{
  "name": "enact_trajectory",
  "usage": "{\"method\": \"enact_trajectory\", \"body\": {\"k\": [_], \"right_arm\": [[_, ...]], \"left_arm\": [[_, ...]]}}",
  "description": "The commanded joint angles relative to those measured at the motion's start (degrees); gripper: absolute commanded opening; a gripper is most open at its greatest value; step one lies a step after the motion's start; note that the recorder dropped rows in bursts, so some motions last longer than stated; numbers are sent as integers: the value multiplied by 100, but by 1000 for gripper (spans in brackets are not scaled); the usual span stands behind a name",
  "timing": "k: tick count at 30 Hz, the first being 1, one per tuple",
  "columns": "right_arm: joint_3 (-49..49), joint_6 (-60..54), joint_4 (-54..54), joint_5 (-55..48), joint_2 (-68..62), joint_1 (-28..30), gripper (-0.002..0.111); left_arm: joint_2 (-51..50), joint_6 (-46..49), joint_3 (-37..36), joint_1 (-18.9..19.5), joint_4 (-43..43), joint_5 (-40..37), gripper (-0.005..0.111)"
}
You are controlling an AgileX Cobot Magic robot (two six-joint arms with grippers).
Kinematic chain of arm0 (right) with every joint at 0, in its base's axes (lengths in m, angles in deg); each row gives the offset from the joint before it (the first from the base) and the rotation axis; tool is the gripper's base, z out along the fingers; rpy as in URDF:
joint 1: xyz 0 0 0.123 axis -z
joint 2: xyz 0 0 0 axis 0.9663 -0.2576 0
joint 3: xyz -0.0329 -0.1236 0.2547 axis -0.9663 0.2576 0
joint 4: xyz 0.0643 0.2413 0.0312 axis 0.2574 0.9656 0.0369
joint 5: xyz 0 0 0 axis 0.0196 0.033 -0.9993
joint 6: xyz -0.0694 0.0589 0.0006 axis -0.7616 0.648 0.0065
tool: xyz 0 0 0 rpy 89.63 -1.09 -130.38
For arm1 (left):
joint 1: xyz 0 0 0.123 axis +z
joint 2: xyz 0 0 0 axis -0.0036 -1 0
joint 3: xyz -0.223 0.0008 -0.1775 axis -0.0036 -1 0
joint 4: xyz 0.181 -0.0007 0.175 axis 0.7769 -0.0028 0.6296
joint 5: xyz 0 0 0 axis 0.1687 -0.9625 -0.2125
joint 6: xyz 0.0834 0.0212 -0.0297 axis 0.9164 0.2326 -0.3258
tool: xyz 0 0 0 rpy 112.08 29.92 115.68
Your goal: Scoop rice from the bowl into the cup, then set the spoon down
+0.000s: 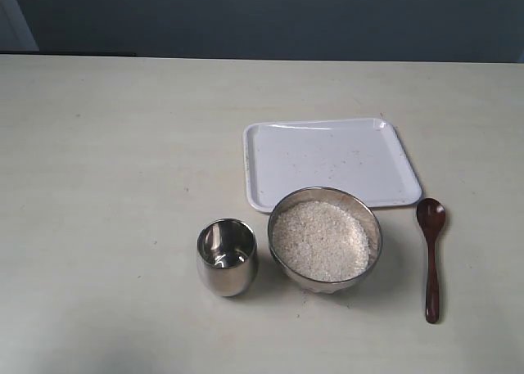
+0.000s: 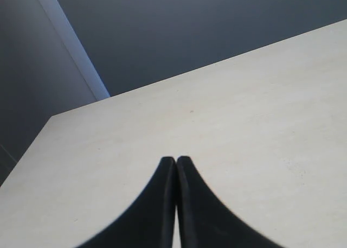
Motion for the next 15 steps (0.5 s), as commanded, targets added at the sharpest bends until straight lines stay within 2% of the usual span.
{"method": "enact_trajectory", "body": {"k": [1,2,4,8,11,15], "right_arm": [[7,16,89,102,27,-2,-1],[7,16,72,87,27,-33,-1],[-383,16,-634,-312,27,-111,-1],[-1705,-9,-1782,-1673,-674,-111,-1],[-2849,-230,-2399,-2720,-1726,-111,-1],[-5148,-1839,-2214,-4715,-4225,-111,-1]], "left_arm": [[29,-41,14,-47,-12,71,1],[29,-41,14,-47,-12,71,1],[29,-41,14,-47,-12,71,1],[29,-41,14,-47,-12,71,1],[29,-41,14,-47,-12,71,1],[29,-41,14,-47,-12,71,1]]}}
